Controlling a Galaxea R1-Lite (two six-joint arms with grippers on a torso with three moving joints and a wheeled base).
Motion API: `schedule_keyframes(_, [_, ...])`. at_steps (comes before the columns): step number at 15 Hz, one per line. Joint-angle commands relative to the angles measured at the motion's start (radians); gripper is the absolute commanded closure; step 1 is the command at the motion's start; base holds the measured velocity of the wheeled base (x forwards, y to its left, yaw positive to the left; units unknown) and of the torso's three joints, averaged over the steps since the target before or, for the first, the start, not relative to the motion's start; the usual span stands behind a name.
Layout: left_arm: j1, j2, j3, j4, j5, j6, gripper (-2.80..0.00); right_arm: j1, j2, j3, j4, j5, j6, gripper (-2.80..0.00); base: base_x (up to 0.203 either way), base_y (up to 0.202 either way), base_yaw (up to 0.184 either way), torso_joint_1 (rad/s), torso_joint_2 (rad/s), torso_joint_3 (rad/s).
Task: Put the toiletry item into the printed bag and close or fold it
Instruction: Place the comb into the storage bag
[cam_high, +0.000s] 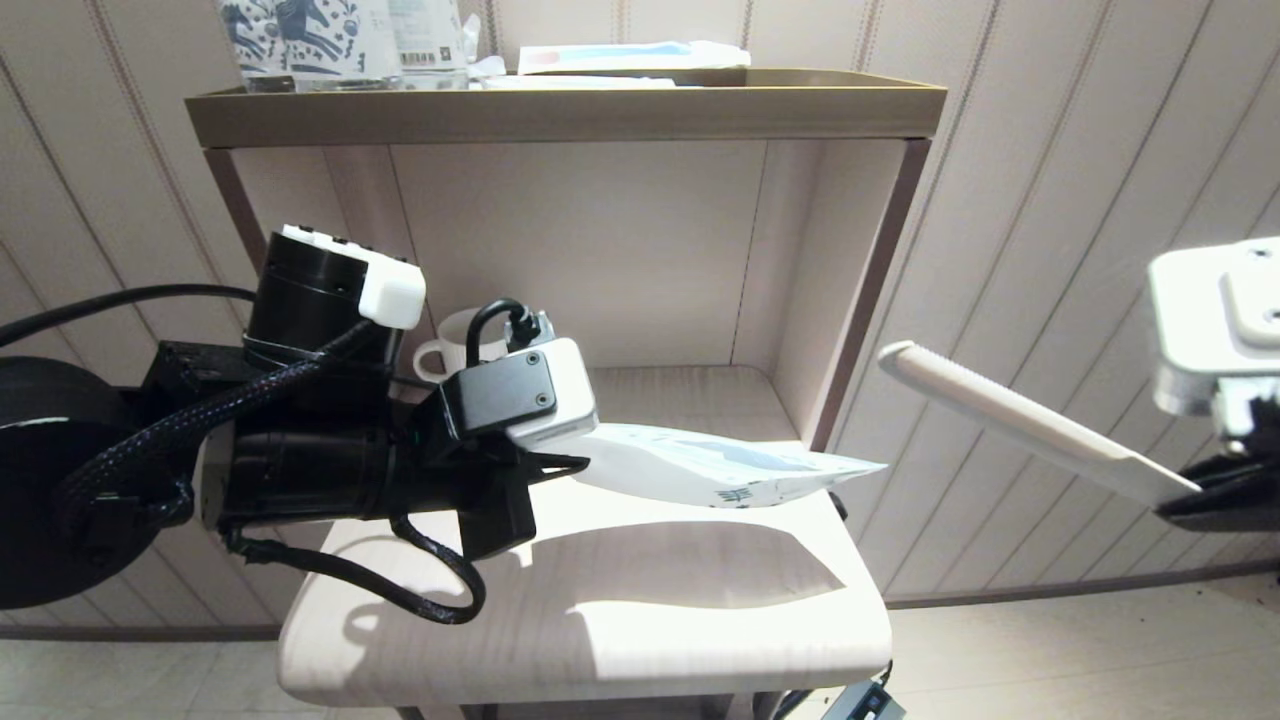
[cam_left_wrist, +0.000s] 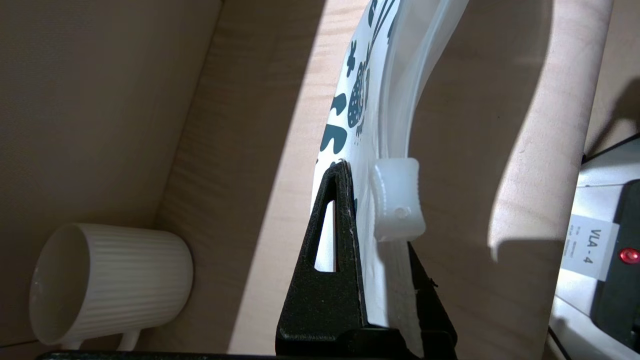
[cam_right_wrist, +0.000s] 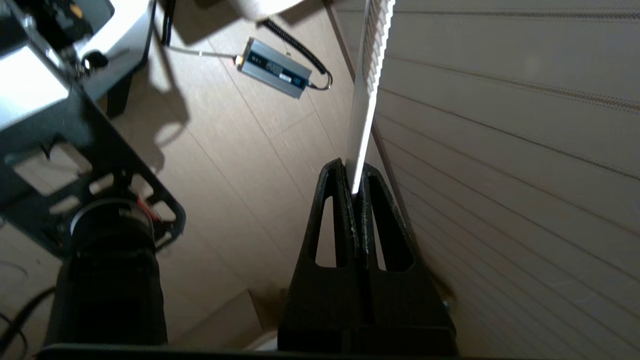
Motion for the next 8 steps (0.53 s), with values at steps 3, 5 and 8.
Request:
schedule_keyframes(3, [-0.016,-0.007,0.008,-0.014,-0.001,0.003,0.0,0.027,0.047,-0.026,0.083,0.0,-0.022,0.0,0.0,0.0,0.0,0.0,0.0,0.0])
schedule_keyframes(5, [-0.022,-0.005,0.005,-0.027,-0.001,0.003,0.0,0.019,0.1,-0.02,0.083,0.002,-0.018,0.0,0.0,0.0,0.0,0.0,0.0,0.0])
schedule_keyframes(8, [-0.024,-0.005,0.014,-0.041,-0.003,0.002,0.0,-0.011,0.177,-0.019,0.083,0.002,-0.008,0.0,0.0,0.0,0.0,0.0,0.0,0.0])
